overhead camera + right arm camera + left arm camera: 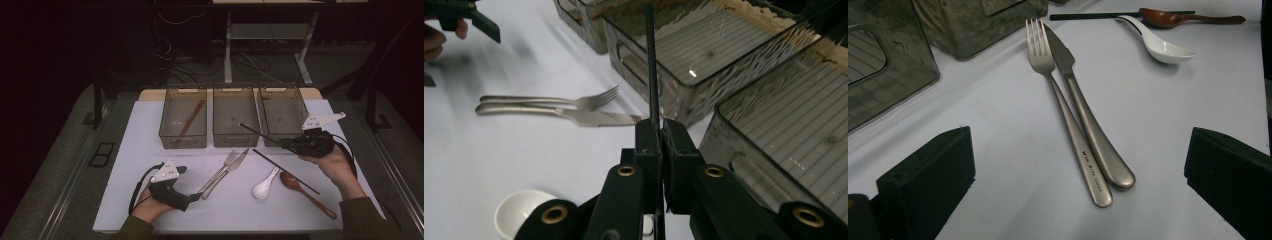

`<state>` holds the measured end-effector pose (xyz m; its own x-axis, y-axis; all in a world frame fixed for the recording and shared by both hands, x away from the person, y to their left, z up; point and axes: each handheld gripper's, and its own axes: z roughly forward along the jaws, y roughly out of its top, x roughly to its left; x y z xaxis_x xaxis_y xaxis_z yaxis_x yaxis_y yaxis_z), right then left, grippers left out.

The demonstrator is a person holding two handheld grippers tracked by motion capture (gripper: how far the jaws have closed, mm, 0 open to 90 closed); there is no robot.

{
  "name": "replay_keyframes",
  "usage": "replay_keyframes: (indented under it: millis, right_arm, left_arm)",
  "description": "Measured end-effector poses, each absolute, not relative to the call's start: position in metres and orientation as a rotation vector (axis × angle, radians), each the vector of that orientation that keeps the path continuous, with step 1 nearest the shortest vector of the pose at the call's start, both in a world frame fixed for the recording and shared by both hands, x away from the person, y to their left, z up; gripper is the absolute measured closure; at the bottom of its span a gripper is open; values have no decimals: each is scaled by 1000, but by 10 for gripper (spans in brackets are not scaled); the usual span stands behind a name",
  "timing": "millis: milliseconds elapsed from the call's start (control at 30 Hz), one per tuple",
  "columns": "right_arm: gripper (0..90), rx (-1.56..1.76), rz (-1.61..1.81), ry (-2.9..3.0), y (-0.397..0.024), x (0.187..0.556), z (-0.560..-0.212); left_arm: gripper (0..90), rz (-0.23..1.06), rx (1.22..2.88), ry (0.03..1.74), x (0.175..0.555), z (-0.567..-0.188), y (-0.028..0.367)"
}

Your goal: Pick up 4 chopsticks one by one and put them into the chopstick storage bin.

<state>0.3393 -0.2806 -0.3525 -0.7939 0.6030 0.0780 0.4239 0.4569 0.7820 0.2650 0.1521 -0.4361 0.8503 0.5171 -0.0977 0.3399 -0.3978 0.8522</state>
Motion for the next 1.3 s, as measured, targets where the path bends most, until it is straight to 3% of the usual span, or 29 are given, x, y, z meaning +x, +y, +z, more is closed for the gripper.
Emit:
replay_keyframes:
  millis: [1300]
  right_arm:
    - [859, 920, 1162, 2548, -149, 417, -331]
  left_arm:
    - [0, 239, 2045, 604, 263, -435, 150]
